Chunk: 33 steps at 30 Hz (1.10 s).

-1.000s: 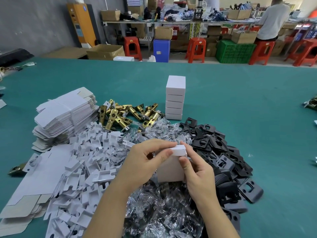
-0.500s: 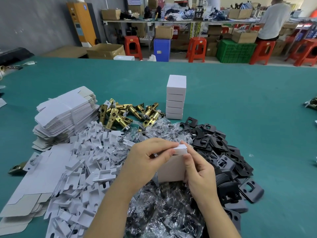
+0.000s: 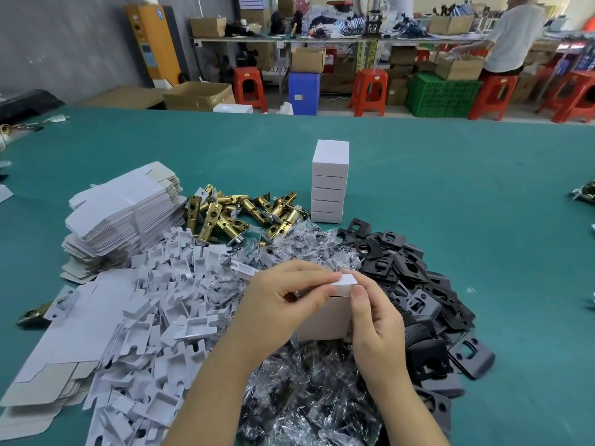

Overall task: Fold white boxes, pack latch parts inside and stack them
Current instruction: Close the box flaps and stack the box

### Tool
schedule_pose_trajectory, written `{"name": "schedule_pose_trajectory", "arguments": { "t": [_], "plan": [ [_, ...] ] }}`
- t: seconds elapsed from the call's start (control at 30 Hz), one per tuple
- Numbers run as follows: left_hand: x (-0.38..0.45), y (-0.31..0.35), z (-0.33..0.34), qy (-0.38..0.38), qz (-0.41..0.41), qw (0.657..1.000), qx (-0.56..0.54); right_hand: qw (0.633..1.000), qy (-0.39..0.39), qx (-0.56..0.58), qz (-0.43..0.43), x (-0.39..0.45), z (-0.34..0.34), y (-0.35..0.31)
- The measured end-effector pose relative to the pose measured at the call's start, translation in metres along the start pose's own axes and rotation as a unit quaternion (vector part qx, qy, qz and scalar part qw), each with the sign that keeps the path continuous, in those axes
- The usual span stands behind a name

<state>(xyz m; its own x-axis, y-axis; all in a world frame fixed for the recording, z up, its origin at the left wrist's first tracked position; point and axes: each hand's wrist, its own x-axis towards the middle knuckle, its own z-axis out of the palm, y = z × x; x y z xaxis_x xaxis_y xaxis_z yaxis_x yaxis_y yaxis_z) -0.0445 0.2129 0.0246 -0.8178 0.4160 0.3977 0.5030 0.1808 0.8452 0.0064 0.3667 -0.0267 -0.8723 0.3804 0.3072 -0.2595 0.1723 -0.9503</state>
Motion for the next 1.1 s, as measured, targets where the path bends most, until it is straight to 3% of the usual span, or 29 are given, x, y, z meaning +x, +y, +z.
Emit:
{"name": "schedule_pose_trajectory", "arguments": {
  "t": [0.5,0.77,0.97,1.1],
  "plan": [
    [-0.009,-0.003,-0.003,-0.034,-0.029,0.999,0.02,1.0,-0.014,0.002,-0.028,-0.001,0.0,-0.002],
    [-0.014,-0.004,0.0,-0.025,-0.019,0.998,0.051,0.999,-0.01,0.047,0.009,0.0,0.0,-0.004],
    [-0.016,-0.007,0.0,-0.027,0.028,0.994,0.106,0.999,-0.013,0.046,0.019,0.001,0.001,-0.001],
    [-0.016,0.001,0.003,-0.026,0.091,0.971,0.219,0.999,-0.006,0.045,0.022,0.001,0.001,0.002]
  ]
}}
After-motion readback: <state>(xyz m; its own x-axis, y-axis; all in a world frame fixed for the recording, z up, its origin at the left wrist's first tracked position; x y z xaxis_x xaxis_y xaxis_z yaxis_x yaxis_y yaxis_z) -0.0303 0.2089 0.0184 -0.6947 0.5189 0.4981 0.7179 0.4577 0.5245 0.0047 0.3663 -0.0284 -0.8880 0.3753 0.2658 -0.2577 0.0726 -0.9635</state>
